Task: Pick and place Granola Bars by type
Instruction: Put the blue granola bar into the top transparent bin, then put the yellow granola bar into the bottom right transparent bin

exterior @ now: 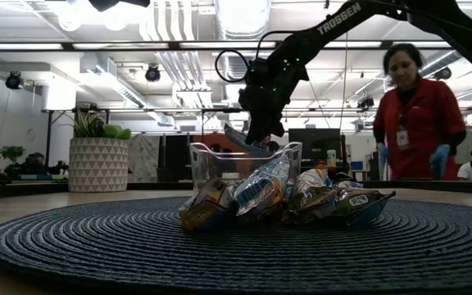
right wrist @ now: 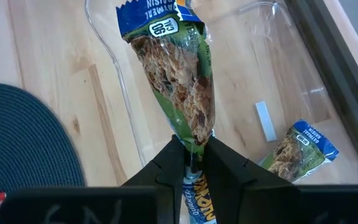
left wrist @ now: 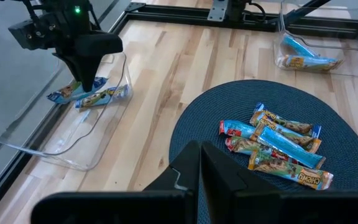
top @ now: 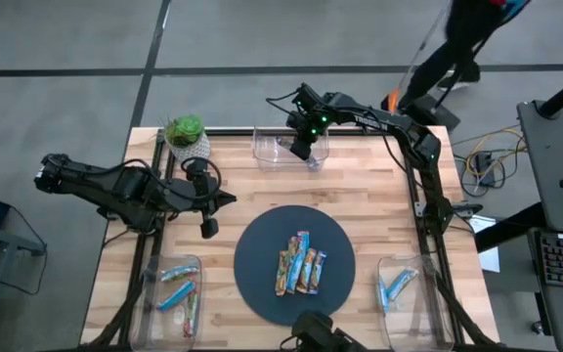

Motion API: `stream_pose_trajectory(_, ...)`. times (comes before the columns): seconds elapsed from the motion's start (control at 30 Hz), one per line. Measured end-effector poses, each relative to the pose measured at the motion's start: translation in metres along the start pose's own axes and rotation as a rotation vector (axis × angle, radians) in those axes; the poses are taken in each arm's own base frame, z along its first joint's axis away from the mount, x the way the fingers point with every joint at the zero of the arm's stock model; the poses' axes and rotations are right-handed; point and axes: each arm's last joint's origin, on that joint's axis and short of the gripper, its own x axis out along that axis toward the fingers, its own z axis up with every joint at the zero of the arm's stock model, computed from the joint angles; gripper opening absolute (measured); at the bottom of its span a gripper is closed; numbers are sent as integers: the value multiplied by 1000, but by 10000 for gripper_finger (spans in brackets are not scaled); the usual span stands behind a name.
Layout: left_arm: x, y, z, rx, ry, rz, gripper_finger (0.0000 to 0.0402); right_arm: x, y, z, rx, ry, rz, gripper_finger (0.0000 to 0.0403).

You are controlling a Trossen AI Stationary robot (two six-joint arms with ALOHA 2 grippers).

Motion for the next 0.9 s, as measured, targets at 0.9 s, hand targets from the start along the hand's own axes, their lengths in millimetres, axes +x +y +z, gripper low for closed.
stream_pose_trajectory(0.9,0,0,0,1,0,0,0,-11,7,0,17,5,-23,116)
